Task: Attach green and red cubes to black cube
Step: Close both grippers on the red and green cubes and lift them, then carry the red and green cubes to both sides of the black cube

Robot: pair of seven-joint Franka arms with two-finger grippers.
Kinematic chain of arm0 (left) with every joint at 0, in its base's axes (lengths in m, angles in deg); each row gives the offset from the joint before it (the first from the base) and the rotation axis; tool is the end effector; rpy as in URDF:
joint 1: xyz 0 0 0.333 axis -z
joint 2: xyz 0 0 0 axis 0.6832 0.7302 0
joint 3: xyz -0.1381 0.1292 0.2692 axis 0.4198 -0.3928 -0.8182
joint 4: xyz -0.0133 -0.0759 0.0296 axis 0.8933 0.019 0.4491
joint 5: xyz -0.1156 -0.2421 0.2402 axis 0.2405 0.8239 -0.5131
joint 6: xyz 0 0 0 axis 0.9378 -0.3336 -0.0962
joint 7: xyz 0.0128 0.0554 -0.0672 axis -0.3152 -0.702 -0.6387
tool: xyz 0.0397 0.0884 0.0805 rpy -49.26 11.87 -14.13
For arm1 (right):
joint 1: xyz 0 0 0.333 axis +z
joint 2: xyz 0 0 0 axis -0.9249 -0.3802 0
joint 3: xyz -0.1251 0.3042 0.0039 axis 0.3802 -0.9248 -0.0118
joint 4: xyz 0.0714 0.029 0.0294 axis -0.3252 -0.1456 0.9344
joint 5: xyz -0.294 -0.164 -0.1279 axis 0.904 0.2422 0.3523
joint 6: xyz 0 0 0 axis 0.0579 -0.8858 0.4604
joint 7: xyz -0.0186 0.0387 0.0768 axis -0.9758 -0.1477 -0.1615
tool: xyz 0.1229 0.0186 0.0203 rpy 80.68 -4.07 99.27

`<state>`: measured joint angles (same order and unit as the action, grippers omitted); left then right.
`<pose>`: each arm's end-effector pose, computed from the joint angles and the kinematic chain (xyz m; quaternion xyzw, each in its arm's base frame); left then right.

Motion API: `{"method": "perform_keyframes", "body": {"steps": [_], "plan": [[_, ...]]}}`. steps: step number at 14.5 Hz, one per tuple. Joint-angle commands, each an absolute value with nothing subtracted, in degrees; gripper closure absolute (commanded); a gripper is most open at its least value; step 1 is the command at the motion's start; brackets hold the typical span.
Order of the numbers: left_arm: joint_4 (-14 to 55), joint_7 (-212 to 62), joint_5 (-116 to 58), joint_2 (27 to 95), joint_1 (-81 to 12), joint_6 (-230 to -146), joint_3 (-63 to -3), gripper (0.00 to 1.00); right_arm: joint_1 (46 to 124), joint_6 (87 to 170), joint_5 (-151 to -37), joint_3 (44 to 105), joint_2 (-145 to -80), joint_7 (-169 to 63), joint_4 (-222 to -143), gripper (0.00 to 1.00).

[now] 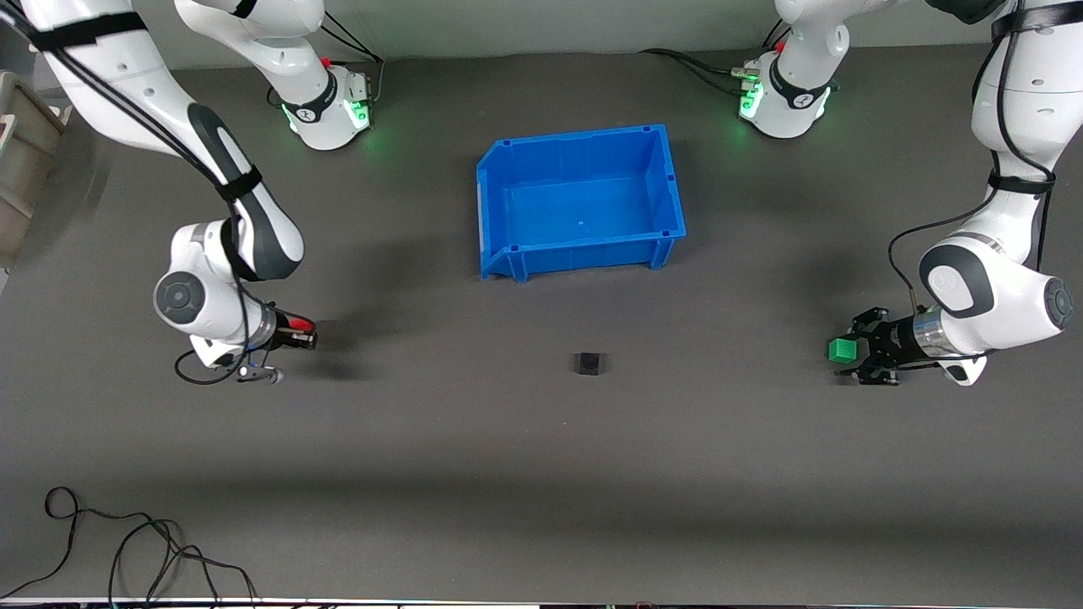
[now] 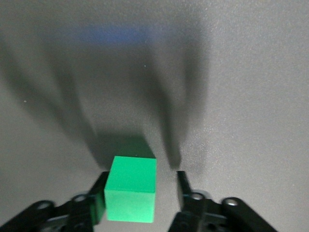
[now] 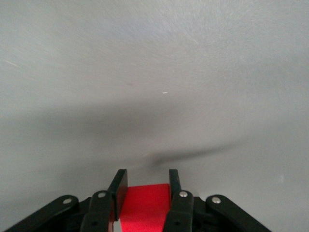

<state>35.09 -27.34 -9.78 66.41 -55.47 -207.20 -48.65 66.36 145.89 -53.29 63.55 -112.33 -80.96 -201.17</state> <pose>0.5737 0.0868 0.1954 0.7168 0.6727 -0.1335 0.1255 0.5588 0.0386 0.2482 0.9881 -0.1386 -0.0639 0.0203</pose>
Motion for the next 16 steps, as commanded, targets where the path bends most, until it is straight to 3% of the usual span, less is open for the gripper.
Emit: {"method": "perform_keyframes", "body": {"steps": [1,2,4,9,16], "plan": [[36.77,-28.15,-8.81,63.92,-55.14,-205.86,-49.09,0.77,72.47,135.53,-55.36,63.60,-112.69,-99.48,-190.19,0.82],[36.77,-28.15,-8.90,63.40,-55.40,-205.77,-49.09,0.83,74.93,135.07,-55.45,63.60,-114.44,-106.69,-186.67,0.82],[35.55,-27.71,-8.81,63.04,-55.49,-203.94,-49.09,0.83,78.01,135.07,-55.80,63.43,-118.66,-121.37,-180.25,0.82],[30.80,-20.97,-8.11,62.86,-52.25,-200.67,-48.92,0.83,80.93,135.24,-70.72,63.43,-130.61,-145.39,-162.85,0.82],[30.18,-4.53,-5.56,63.74,-40.57,-208.39,-47.86,0.83,92.34,135.86,-72.24,64.13,-144.94,-166.59,-148.51,0.81]]}}
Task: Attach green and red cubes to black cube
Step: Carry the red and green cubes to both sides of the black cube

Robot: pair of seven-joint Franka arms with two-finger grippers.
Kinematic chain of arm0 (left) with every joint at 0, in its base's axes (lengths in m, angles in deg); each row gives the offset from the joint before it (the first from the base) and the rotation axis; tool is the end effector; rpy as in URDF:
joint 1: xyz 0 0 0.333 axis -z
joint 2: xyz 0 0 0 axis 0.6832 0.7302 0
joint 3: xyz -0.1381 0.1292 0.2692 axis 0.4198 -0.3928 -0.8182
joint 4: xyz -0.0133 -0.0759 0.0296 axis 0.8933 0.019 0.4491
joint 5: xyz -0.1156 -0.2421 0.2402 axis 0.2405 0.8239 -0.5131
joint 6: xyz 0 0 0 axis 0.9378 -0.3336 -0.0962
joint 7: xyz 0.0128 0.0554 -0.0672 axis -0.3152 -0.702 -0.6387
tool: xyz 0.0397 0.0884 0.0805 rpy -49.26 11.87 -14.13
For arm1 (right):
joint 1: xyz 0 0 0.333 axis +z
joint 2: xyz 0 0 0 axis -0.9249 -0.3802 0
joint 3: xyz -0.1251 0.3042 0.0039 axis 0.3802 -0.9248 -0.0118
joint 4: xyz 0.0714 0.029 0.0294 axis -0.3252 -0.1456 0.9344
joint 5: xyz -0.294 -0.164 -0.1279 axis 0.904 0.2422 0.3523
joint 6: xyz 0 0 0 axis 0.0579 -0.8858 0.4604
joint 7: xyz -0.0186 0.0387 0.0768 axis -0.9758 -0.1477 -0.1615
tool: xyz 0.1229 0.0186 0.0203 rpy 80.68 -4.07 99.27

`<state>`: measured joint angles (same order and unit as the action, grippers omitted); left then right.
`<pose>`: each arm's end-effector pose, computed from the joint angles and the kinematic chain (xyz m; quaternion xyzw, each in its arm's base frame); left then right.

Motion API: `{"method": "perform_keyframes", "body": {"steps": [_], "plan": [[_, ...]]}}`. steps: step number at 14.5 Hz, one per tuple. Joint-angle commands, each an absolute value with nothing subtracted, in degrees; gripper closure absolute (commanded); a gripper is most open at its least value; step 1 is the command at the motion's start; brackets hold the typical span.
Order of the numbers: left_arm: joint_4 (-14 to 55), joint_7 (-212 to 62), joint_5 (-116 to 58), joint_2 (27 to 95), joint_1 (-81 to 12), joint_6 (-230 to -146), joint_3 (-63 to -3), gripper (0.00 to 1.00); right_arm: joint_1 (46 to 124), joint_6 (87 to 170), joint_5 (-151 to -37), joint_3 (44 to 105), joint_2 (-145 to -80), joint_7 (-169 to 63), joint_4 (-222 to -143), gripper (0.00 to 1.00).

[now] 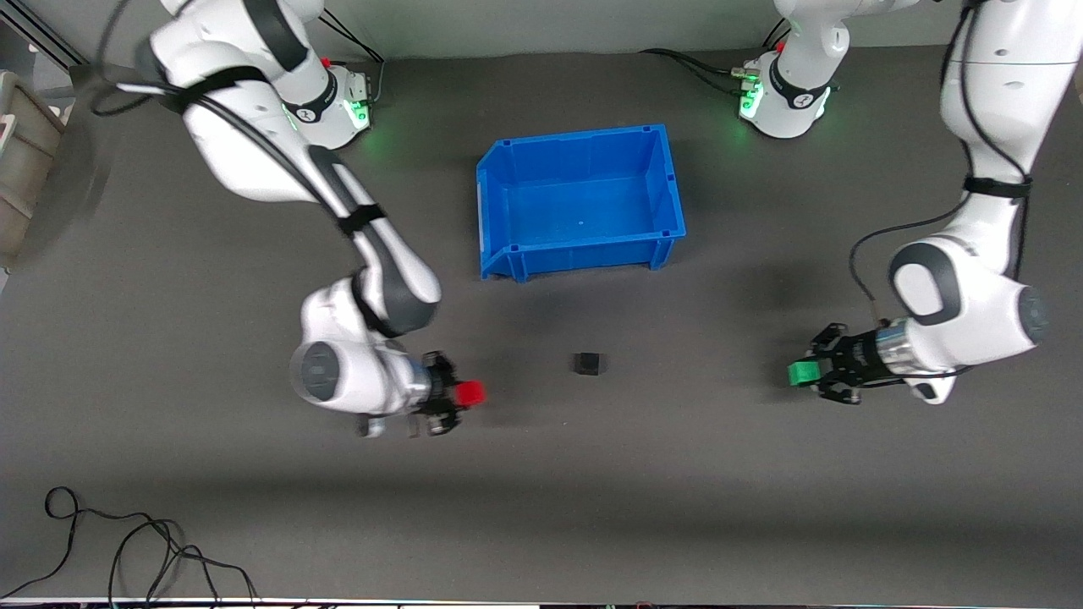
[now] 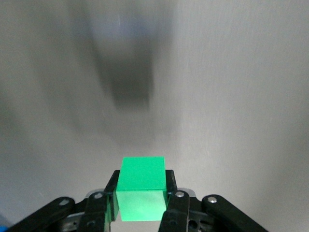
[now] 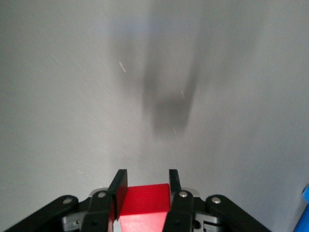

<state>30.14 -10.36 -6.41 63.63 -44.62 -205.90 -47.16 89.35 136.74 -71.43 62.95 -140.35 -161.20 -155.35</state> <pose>0.6127 -0.0403 0.2553 0.6784 0.7050 -0.1412 0.1512 0.6557 0.3384 0.2343 -0.7271 0.6711 0.1277 0.0676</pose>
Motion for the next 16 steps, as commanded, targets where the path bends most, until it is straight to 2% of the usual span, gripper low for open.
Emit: {"method": "perform_keyframes", "body": {"steps": [1,6,9,13,16], "plan": [[30.18,-3.11,-5.47,63.83,-38.37,-209.54,-47.86,0.83,93.66,135.95,-72.24,64.22,-146.09,-168.70,-147.10,0.81],[30.18,4.89,-5.47,65.67,-28.00,-215.78,-47.86,0.83,97.35,138.75,-70.84,64.31,-150.22,-175.65,-144.11,0.80],[29.40,12.34,-5.47,67.60,-22.20,-222.36,-47.86,0.83,98.68,139.64,-69.08,64.31,-152.17,-179.53,-141.99,0.80],[23.43,20.26,-5.90,73.75,-15.86,-225.63,-48.12,0.83,100.00,139.64,-68.99,64.22,-152.52,-183.31,-141.20,0.79],[22.09,21.60,-6.08,75.08,-13.66,-227.38,-48.30,0.83,100.53,139.81,-68.99,64.22,-153.13,-183.75,-141.20,0.79]]}}
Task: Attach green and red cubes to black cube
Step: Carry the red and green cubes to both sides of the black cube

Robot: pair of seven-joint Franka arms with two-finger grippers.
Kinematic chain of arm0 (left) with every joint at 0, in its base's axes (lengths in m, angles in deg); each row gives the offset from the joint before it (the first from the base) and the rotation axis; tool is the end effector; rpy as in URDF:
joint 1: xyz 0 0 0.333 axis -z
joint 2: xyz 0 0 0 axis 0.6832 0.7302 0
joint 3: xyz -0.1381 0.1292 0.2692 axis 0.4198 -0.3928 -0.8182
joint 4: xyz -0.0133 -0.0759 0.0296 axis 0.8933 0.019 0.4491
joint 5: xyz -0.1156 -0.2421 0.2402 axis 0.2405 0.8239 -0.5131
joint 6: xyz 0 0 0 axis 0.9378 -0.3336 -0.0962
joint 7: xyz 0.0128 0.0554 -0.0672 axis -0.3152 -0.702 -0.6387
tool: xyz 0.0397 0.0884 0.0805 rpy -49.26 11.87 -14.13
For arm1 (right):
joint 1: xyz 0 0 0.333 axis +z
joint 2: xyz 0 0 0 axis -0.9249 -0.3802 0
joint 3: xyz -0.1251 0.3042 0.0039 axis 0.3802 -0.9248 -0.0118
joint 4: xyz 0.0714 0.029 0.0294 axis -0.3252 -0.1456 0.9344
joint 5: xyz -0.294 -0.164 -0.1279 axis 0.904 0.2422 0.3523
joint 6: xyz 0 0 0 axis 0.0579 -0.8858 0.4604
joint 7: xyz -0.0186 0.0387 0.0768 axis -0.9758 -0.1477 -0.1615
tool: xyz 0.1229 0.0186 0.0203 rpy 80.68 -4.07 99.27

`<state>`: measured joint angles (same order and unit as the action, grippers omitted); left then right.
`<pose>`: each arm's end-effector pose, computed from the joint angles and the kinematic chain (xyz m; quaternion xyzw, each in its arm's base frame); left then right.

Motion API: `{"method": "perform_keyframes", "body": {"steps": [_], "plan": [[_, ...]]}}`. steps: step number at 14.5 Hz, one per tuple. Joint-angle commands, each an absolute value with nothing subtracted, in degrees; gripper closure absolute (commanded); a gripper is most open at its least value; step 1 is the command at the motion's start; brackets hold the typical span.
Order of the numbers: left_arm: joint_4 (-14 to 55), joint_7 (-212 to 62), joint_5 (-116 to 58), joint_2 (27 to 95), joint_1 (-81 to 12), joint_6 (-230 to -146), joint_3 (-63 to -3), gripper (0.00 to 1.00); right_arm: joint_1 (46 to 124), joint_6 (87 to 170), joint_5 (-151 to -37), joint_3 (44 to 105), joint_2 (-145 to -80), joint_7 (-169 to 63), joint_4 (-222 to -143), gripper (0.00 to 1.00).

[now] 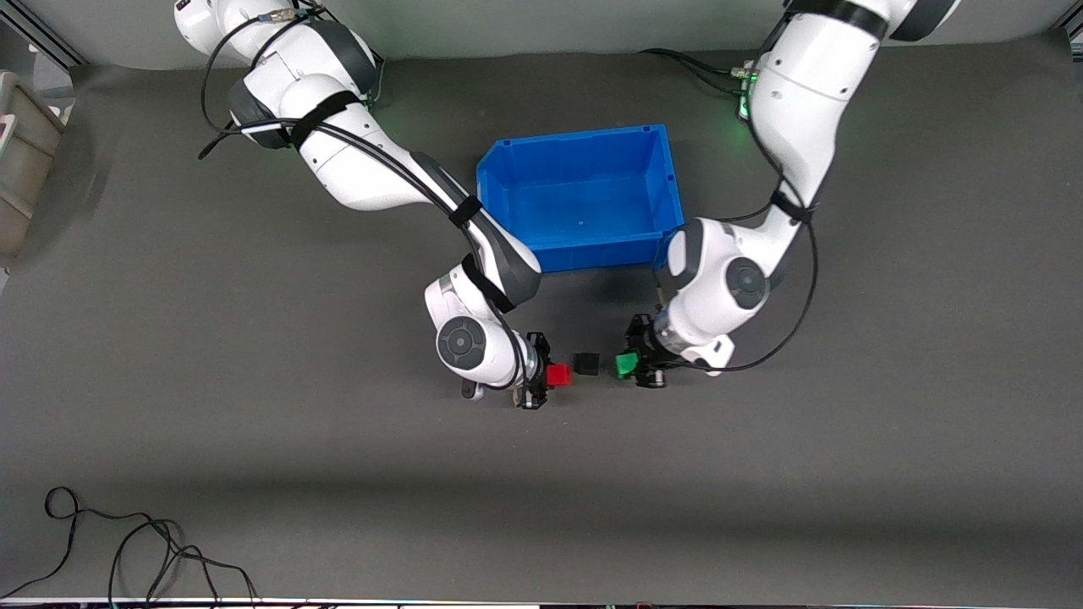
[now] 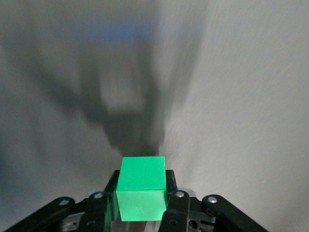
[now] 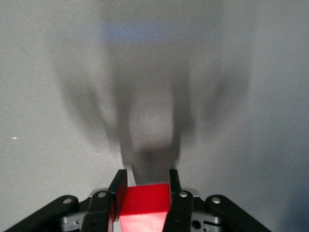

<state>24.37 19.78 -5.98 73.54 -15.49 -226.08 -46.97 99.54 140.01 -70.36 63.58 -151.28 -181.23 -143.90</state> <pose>0.5736 -0.3356 0.2129 0.6401 0.7417 -0.1096 0.1679 0.6194 0.4545 0.1817 -0.6601 0.7378 0.1259 0.0638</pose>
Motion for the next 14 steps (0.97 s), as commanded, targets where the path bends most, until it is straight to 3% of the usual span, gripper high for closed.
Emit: {"method": "perform_keyframes", "body": {"steps": [1,8,9,10,11,12,13,14], "plan": [[22.01,21.69,-6.08,75.52,-12.96,-228.26,-48.30,0.82,100.61,139.81,-68.99,64.22,-153.22,-183.75,-141.28,0.79],[22.10,22.03,-6.00,76.66,-10.75,-230.03,-48.39,0.76,101.93,139.90,-68.11,64.22,-153.66,-184.72,-141.46,0.74],[22.10,22.73,-6.00,76.66,-10.75,-230.03,-48.39,0.76,101.93,139.82,-68.11,64.22,-153.75,-184.81,-141.37,0.64],[22.01,22.91,-6.00,76.66,-10.75,-230.03,-48.39,0.75,101.85,139.81,-68.19,64.22,-153.66,-184.90,-141.37,0.44],[22.01,23.00,-6.00,76.66,-10.75,-230.03,-48.39,0.68,101.67,139.90,-68.11,64.22,-153.66,-184.72,-141.29,0.18],[22.01,23.00,-6.08,76.66,-10.75,-230.11,-48.48,0.46,101.58,139.90,-68.02,64.31,-153.66,-184.02,-141.29,0.00],[22.09,23.00,-6.26,76.66,-10.75,-230.12,-48.48,0.10,101.23,139.55,-67.67,64.31,-153.40,-183.50,-141.37,0.00],[22.27,22.83,-6.52,76.49,-10.84,-230.29,-48.74,0.00,100.71,138.68,-67.32,64.31,-152.79,-182.53,-141.46,0.00]]}}
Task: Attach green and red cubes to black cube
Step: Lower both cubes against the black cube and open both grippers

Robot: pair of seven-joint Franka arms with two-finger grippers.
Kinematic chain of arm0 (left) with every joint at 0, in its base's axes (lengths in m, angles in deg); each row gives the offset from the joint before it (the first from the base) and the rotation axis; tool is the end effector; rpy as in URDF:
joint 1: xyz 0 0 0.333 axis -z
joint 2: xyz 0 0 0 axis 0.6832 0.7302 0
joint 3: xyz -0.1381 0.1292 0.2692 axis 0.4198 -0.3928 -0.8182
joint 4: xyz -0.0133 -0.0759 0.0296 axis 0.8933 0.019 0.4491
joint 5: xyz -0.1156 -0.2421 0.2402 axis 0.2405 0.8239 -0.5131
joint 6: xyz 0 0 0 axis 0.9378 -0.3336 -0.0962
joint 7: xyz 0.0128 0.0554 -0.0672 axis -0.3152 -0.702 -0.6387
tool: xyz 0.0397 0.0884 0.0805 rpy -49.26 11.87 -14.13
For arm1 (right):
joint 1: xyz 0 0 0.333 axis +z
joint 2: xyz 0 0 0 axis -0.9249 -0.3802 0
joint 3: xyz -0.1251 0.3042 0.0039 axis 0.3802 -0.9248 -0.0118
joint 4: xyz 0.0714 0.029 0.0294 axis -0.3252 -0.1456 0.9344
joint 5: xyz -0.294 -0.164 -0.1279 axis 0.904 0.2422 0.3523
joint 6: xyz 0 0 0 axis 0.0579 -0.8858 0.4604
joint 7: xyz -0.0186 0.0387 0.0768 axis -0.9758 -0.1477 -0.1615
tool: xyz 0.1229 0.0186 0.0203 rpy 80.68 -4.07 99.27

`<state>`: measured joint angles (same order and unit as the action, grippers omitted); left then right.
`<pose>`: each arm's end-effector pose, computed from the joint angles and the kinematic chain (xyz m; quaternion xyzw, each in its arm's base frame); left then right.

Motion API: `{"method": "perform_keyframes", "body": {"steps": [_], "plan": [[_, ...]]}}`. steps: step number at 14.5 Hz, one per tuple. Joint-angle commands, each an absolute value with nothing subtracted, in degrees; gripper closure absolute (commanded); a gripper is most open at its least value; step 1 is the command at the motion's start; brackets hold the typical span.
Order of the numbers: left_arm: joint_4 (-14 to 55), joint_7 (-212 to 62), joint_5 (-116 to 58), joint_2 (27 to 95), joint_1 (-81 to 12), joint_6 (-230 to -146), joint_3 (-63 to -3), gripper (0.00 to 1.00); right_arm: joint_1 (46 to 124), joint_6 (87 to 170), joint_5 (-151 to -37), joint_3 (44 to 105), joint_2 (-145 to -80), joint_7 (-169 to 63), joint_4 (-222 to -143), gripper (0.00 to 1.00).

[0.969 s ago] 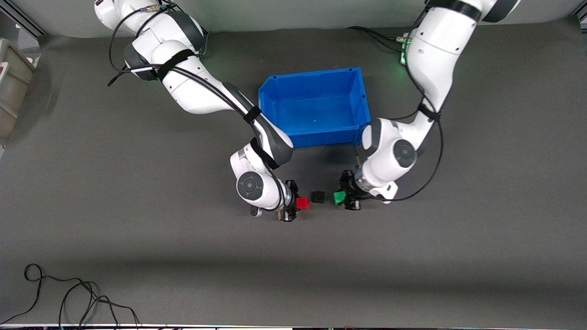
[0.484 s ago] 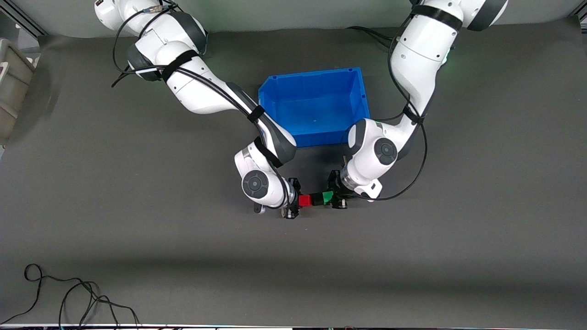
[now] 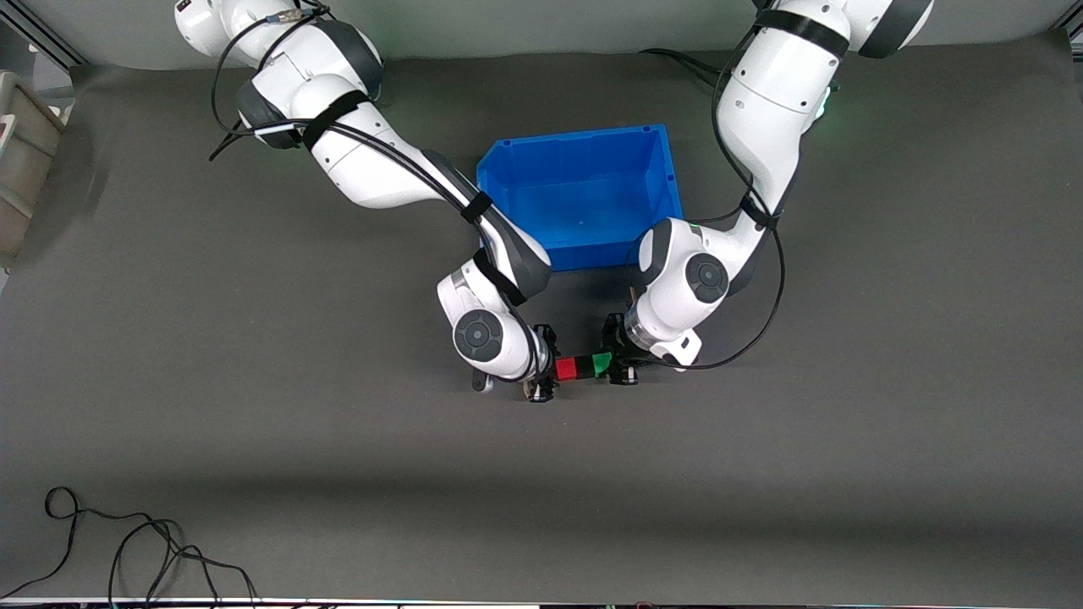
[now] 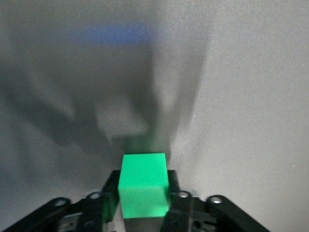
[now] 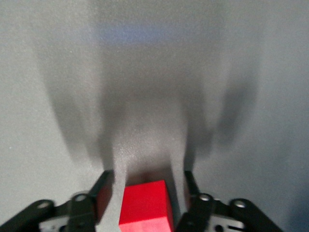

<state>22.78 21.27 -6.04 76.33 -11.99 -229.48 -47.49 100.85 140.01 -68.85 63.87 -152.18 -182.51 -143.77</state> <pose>0.5642 -0.3656 0.1971 0.6451 0.7368 -0.0987 0.1765 0.6094 0.4644 0.1701 -0.6657 0.7354 0.1156 0.0527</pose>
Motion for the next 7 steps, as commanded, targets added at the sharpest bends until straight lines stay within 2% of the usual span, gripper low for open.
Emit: {"method": "perform_keyframes", "body": {"steps": [1,3,5,7], "plan": [[22.44,22.57,-6.70,76.23,-11.10,-230.12,-49.52,0.00,99.48,135.63,-67.06,64.22,-151.74,-180.17,-141.55,0.00],[22.88,22.39,-7.58,74.83,-11.45,-229.24,-51.81,0.00,96.58,132.44,-67.58,64.22,-148.14,-174.29,-142.51,0.00],[23.85,21.43,-7.67,72.81,-11.63,-226.97,-54.97,0.00,95.35,133.13,-66.44,64.57,-141.91,-172.43,-148.55,0.00],[23.94,15.23,-7.67,70.70,-11.63,-221.27,-59.18,0.00,93.24,132.61,-65.65,65.89,-135.85,-163.68,-154.52,0.00]]}}
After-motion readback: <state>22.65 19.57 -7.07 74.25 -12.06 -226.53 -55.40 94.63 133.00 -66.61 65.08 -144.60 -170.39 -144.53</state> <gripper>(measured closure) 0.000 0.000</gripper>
